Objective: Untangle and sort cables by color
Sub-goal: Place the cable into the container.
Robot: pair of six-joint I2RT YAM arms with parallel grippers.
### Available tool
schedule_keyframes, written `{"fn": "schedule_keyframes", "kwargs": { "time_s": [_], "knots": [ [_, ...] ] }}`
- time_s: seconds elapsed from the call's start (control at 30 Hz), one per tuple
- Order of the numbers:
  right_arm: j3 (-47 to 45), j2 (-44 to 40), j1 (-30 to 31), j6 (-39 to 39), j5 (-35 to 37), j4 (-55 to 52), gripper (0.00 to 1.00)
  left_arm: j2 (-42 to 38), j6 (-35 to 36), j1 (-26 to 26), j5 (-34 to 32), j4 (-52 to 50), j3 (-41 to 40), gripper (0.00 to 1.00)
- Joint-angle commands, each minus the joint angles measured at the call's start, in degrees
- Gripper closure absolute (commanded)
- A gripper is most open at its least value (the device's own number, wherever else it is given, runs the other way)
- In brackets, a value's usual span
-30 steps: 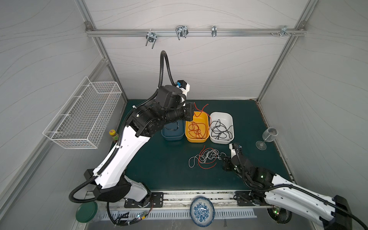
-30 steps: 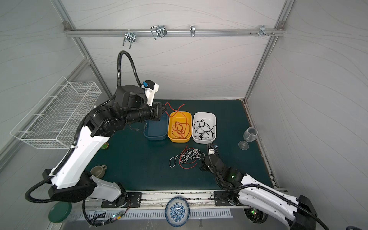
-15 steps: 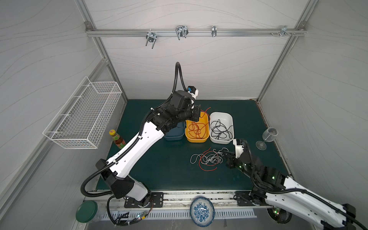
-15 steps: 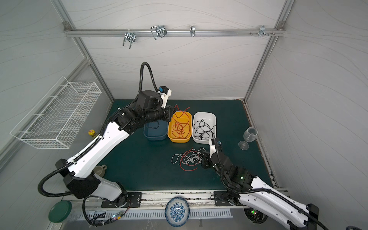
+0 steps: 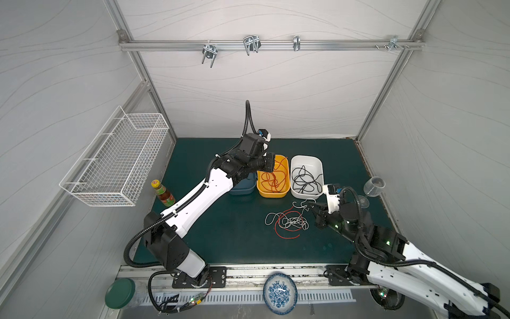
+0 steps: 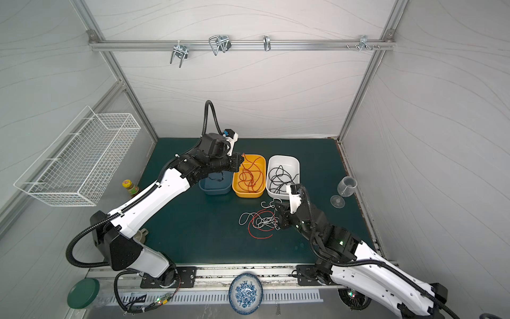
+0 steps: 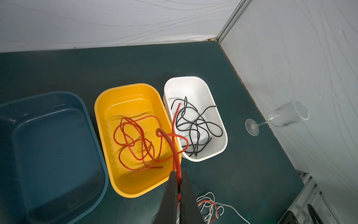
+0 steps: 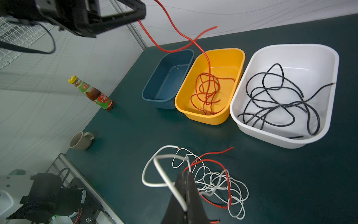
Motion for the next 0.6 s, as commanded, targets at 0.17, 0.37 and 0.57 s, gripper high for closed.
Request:
{"fn": "schedule_keyframes", "kwargs": {
  "time_s": [0.17, 0.37, 0.57],
  "knots": [
    [5.3, 3.5, -0.2, -4.9, -1.4, 0.5, 1.00, 5.3, -0.7, 0.3, -2.3, 3.7, -3.3, 1.00],
    [7.5, 5.3, -0.2, -6.0, -2.1, 1.2, 1.00, 10.3, -0.1, 0.3, -6.8, 2.4, -2.9, 1.00],
    [9.2, 5.5, -0.2, -6.9, -2.5, 0.5, 1.00, 12.3, -1.2, 2.3, -11.9, -2.0, -0.5, 1.00]
  ]
}}
